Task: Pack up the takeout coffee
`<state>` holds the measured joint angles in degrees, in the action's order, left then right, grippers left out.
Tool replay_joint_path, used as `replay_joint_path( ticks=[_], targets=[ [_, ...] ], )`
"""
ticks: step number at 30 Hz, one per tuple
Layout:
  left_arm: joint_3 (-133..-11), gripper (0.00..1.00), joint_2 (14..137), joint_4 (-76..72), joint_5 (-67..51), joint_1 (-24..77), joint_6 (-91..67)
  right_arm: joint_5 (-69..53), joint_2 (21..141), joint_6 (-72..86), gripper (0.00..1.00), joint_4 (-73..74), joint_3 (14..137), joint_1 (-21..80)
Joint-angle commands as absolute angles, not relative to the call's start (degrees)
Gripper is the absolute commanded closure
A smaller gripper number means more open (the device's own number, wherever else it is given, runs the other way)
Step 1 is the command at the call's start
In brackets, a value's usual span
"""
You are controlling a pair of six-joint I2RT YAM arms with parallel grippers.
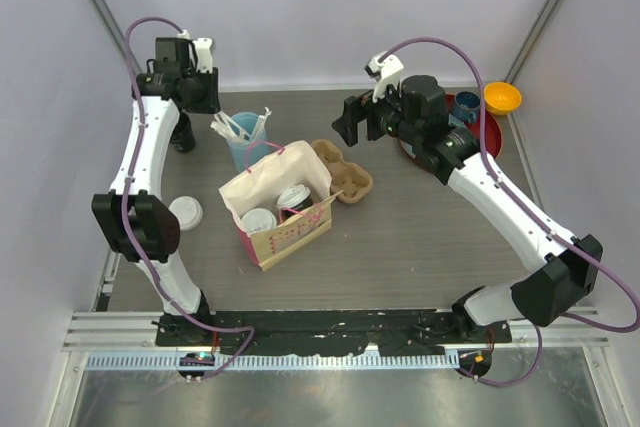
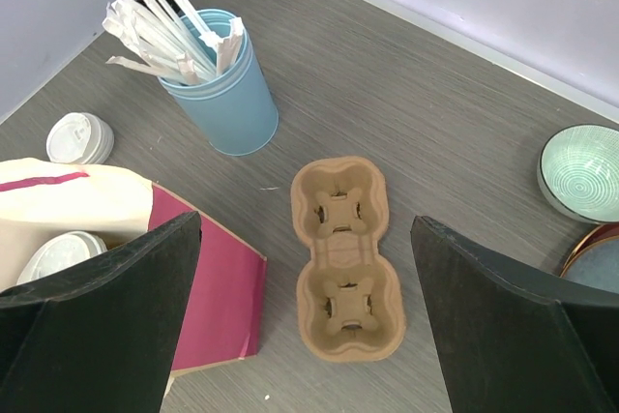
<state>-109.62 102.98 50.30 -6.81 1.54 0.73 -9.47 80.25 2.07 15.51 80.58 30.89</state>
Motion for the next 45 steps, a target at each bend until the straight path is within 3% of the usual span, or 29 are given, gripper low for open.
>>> replay_joint_path(
  ticks=[1,23,31,35,45],
  targets=[
    [-112.7,0.7,102.7,48.3,-8.3,1.3,0.3,-9.7,79.5,1.1,0.05,13.9,80.5,30.8],
    [-115.6,0.7,107.9,52.6,-9.4,1.4,-0.4,-10.6,78.5,0.2,0.06,14.6,79.7,30.7],
    [-116.0,0.87,107.7,53.3,-9.9,1.4,-0.4,-10.7,77.6,0.2,0.05,14.6,79.2,30.8],
    [-116.4,1.0,107.3,54.0,-10.4,1.4,-0.4,-10.9,77.4,0.3,0.05,14.7,79.2,30.7],
    [-117.4,1.0,103.2,53.6,-10.8,1.6,1.8,-12.0,77.0,0.2,0.05,14.6,79.2,30.7]
  ],
)
